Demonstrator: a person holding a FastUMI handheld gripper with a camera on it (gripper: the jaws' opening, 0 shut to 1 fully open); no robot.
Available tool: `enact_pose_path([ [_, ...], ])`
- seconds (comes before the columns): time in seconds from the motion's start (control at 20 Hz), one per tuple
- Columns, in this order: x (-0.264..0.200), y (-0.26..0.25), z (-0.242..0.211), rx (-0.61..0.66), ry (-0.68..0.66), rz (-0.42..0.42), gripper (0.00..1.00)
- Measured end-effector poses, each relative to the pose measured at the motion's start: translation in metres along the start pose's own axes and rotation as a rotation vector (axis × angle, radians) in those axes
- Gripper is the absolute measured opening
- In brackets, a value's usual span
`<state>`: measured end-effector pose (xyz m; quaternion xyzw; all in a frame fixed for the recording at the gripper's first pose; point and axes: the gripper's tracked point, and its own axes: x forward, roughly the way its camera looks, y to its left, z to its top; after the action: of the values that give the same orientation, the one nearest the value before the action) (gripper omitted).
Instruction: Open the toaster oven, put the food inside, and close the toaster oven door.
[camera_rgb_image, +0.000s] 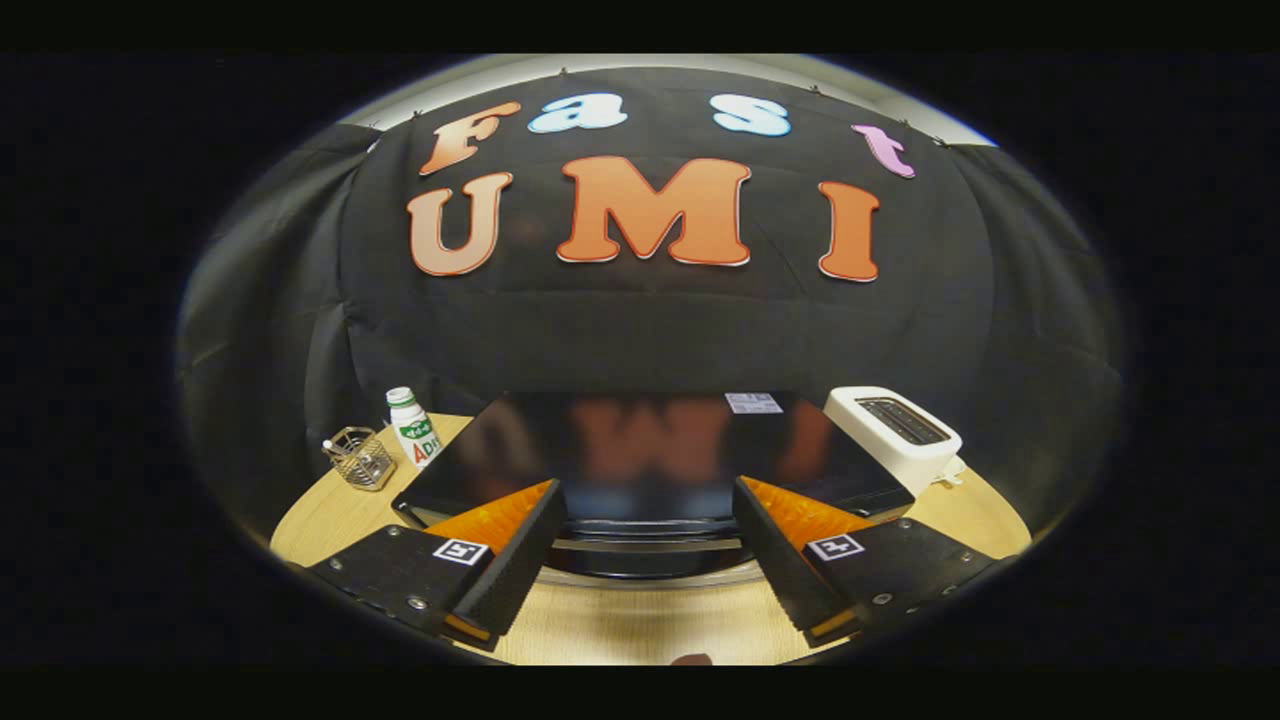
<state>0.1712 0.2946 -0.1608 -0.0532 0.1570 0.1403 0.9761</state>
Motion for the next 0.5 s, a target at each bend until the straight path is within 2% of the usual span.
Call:
enact_pose_path([
  [0.5,-0.011,0.006,-0.010,-0.009,0.049,0.024,1.00],
])
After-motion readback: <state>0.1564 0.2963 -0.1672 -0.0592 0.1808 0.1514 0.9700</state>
